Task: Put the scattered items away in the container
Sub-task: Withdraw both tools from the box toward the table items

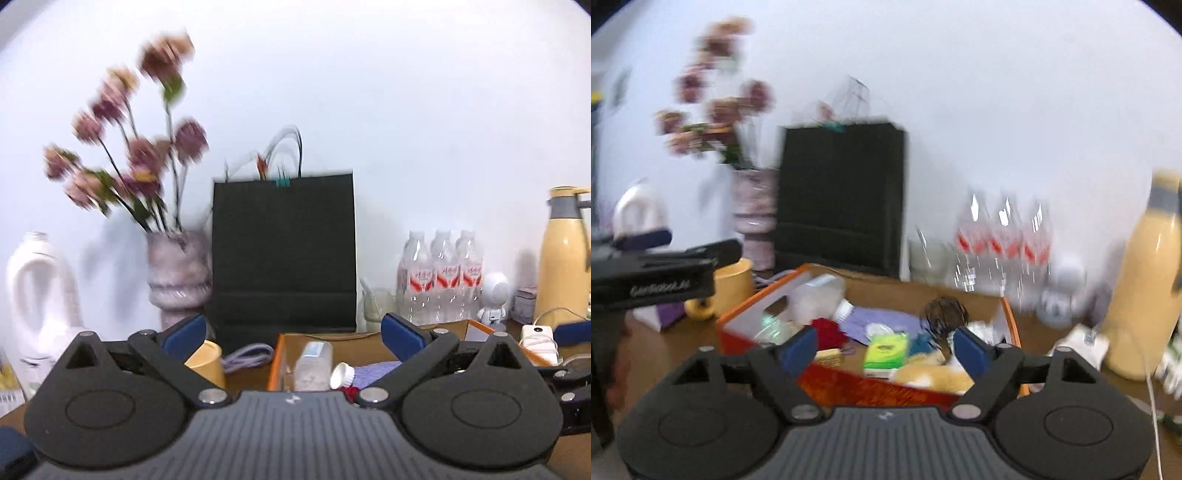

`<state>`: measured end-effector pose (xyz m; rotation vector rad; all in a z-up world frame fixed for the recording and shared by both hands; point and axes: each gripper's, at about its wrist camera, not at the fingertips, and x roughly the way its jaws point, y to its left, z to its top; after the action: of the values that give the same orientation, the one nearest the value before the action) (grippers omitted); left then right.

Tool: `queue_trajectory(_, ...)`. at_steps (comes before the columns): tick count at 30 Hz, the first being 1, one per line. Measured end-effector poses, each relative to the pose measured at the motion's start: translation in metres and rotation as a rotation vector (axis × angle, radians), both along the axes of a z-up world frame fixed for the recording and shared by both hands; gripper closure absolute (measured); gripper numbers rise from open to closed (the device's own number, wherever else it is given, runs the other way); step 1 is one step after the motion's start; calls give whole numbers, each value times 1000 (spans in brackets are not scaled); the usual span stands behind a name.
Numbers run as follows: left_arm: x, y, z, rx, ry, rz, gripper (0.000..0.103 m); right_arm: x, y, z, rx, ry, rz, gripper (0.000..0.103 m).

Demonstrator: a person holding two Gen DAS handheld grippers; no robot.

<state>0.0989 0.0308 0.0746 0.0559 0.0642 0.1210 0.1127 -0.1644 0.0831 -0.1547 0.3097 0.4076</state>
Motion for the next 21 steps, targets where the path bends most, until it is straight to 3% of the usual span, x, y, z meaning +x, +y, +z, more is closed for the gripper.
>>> queue_trajectory(2, -11, 4, -14, 16, 44, 0, 0, -10, 9, -15, -25, 41, 24, 30)
queue_trajectory(5, 2, 8, -29, 39, 246, 20, 2, 8, 25, -35, -29, 218, 78, 62)
queue_trajectory(7, 9, 13, -39, 18, 320, -6, 8, 22, 37, -46, -42, 284, 85, 63)
queue_trajectory(11, 19, 19, -51, 0, 400, -54, 23, 36, 54, -59, -60, 330, 107, 64)
queue_trajectory(17, 35, 24, -59, -43, 496, -119, 36, 37, 67, -72, -67, 366, 113, 88)
queue_trajectory(21, 50, 21, -65, -89, 565, -160, 47, 36, 62, -73, -58, 372, 106, 92)
